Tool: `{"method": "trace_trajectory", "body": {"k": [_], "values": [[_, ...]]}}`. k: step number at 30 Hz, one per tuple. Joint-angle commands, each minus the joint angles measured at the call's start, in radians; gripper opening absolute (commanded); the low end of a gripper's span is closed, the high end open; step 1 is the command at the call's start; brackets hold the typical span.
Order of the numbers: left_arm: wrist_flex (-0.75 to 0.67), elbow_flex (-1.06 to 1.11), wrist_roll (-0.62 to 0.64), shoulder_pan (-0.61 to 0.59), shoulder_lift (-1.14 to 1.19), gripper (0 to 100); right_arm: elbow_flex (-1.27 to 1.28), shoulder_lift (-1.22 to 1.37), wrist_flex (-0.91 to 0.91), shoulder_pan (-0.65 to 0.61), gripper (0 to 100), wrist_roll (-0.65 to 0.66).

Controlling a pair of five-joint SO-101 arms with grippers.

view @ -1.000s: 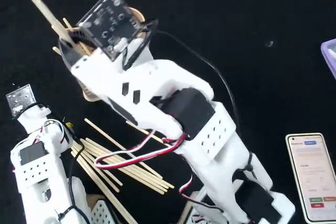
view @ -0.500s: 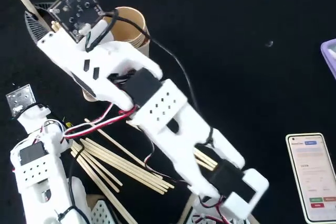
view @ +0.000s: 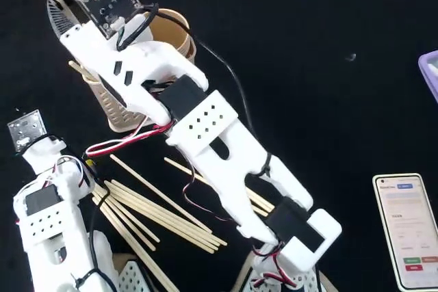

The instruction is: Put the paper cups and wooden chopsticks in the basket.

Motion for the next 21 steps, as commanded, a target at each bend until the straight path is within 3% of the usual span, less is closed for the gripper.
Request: {"method": "trace_trajectory", "body": {"k": [1,17,21], "values": [[-0.014,-0.013,0.005,0.001,-0.011,22,-0.094,-0.005,-0.021,0.026,1.1,0.002],[-0.014,-0.004,0.005,0.001,-0.011,22,-0.117,0.179,-0.048,0.106,1.1,-0.003],[-0.014,-0.004,0.005,0.001,-0.011,22,-0.128,0.17,0.08,0.087,1.6,-0.005]]}}
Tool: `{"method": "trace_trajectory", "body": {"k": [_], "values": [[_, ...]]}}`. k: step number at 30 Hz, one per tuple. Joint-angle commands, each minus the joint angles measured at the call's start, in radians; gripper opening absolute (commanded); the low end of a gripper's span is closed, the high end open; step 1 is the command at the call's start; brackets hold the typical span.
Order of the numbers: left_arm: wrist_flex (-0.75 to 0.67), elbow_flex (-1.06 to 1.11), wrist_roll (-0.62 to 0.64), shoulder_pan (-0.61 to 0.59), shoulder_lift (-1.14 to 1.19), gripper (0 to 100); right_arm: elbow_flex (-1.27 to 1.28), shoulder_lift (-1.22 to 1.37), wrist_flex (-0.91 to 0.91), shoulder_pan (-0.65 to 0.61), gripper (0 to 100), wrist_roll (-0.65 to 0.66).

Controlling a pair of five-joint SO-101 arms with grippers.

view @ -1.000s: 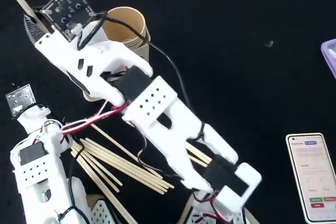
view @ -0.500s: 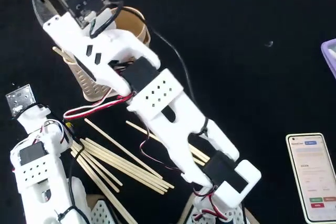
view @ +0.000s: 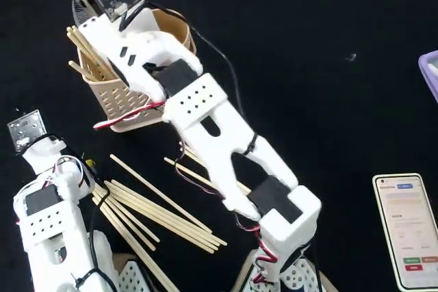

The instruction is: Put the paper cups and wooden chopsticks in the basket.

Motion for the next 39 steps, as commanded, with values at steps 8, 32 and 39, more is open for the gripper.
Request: {"method": "trace_trajectory", "body": {"k": [8,32,39], "values": [[-0.014,-0.004,0.005,0.001,-0.011,22,-0.101,-0.114,0.465,-0.023,25.3,-0.005],[-0.014,-0.004,0.005,0.001,-0.011,22,-0.027,-0.549,1.382,-0.009,16.5,0.124],[-0.014,-0.002,0.005,0.001,-0.011,22,0.467,-0.743,1.194,0.044,16.3,0.181]]}}
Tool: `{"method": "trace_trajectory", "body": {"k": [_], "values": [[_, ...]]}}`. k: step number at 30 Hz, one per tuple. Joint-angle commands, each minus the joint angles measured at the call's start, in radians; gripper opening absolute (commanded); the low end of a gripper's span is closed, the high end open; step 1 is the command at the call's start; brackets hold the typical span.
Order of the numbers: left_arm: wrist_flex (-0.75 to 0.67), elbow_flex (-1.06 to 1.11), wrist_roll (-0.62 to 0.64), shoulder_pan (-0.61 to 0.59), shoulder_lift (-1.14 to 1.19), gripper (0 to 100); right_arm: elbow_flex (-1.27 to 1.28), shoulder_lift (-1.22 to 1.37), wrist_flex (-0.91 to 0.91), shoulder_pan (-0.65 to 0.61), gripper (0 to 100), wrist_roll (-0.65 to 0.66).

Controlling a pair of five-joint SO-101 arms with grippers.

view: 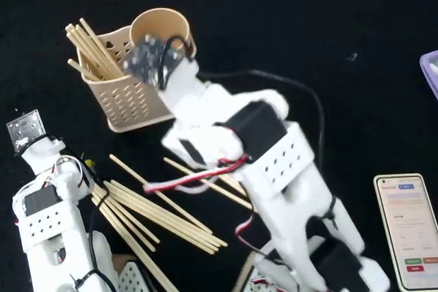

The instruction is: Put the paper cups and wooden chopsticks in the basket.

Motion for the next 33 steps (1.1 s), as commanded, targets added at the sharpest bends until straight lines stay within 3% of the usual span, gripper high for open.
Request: {"method": "trace_trajectory", "body": {"k": [1,8,13,21,33], "values": [[-0.014,-0.002,0.005,0.001,-0.011,22,0.337,-0.173,-0.163,0.074,16.3,0.058],[-0.014,-0.004,0.005,0.001,-0.011,22,0.915,-0.263,-0.47,0.212,16.3,0.198],[-0.014,-0.004,0.005,0.002,-0.011,22,1.152,-0.219,-0.689,0.334,16.3,0.284],[-0.014,-0.005,0.005,0.002,-0.011,22,1.204,-0.065,-0.758,0.416,16.3,0.384],[-0.014,-0.004,0.005,0.002,-0.011,22,1.125,-0.05,-0.69,0.416,16.2,0.376]]}}
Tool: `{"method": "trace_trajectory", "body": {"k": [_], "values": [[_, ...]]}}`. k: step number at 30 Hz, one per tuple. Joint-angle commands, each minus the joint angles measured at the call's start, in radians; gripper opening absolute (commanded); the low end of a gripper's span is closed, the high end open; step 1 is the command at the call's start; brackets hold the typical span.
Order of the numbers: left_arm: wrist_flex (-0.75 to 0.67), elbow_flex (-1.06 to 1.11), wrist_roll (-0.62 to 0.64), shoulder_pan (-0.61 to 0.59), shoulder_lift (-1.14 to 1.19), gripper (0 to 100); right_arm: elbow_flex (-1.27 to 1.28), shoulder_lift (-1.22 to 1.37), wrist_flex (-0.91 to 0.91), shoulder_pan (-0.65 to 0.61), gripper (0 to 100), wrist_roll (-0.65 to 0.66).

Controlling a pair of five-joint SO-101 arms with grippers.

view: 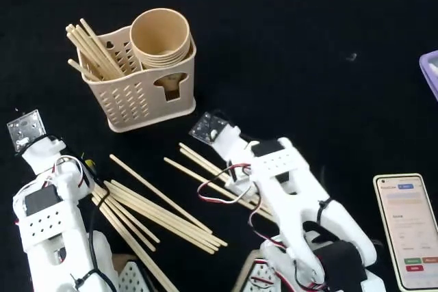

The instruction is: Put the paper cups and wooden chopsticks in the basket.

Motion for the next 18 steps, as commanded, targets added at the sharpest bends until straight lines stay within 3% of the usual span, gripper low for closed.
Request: {"method": "trace_trajectory", "body": {"k": [1,6,13,18], "values": [[-0.014,-0.004,0.005,0.002,-0.011,22,-0.102,-0.031,0.098,0.026,16.2,0.006],[-0.014,-0.004,0.005,0.002,-0.011,22,-0.102,-0.108,0.172,-0.012,16.2,0.005],[-0.014,-0.005,0.005,0.002,-0.011,22,0.068,-0.111,-0.006,-0.046,16.2,0.005],[-0.014,-0.005,0.005,0.002,-0.011,22,0.094,-0.111,-0.023,-0.043,16.2,0.006]]}}
